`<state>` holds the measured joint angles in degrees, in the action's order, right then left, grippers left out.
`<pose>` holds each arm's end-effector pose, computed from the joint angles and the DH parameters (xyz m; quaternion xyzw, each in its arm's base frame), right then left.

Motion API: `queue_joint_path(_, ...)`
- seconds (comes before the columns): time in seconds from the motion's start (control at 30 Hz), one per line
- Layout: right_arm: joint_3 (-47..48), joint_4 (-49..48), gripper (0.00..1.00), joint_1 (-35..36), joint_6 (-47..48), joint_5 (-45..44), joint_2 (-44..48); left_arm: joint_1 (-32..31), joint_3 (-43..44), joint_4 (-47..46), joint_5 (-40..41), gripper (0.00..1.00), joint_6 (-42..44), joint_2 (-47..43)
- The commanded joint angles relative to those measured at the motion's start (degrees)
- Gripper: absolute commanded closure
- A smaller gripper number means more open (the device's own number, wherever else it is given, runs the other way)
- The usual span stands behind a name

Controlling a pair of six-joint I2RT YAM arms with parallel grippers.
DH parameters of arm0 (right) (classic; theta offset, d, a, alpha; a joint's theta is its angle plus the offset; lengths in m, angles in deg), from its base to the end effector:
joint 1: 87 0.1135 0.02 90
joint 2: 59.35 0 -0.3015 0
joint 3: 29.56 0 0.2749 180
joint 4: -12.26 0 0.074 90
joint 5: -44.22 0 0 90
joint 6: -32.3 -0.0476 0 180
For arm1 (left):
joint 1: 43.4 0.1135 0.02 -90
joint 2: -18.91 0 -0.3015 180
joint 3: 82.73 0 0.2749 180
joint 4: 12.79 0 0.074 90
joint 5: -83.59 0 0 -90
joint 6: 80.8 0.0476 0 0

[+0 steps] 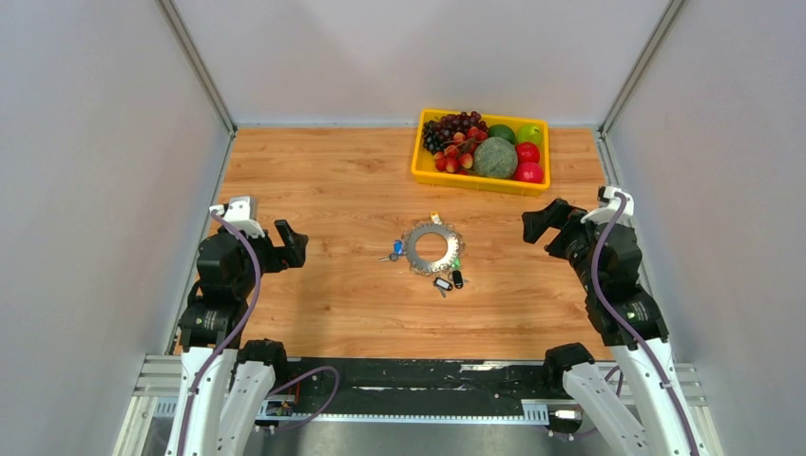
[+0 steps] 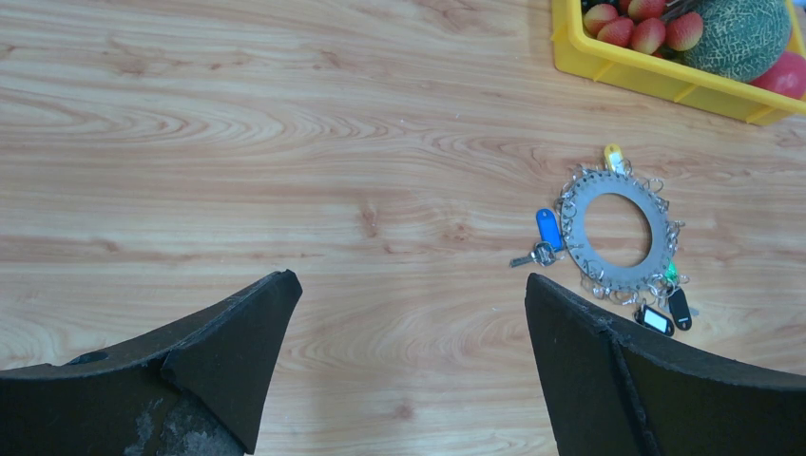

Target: Remove the keys from the keyring

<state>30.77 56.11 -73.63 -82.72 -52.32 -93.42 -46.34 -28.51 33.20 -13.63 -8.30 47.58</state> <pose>0.1301 0.0253 0.3674 0.1153 0.7980 0.1504 0.5721 0.1166 -0.0120 0.3344 -0.0682 0.8177 -0.1519 0.5511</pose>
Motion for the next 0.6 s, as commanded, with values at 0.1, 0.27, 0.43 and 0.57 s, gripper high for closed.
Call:
queue_joint_path(0.1,-3.18,-1.54,0.00,0.09,1.06,2.10,1.82,-0.08,-0.27,-1.65,-1.00,0.00,-0.61,-0.26)
queue_joint_path(0.27,-5.56,-4.46,0.01,0.14,2.86,11.39,-4.37,-0.07,-0.36,-1.75,-1.74,0.00,-0.61,0.12)
queue_joint_path(0.43,-7.96,-12.79,0.16,1.71,1.45,14.75,-14.15,-0.08,-0.36,-1.94,-2.35,0.00,-0.48,0.44)
queue_joint_path(0.57,-9.10,-21.12,0.18,7.63,1.25,9.59,-23.97,-0.09,-0.38,-2.09,-3.08,0.00,-0.27,0.96)
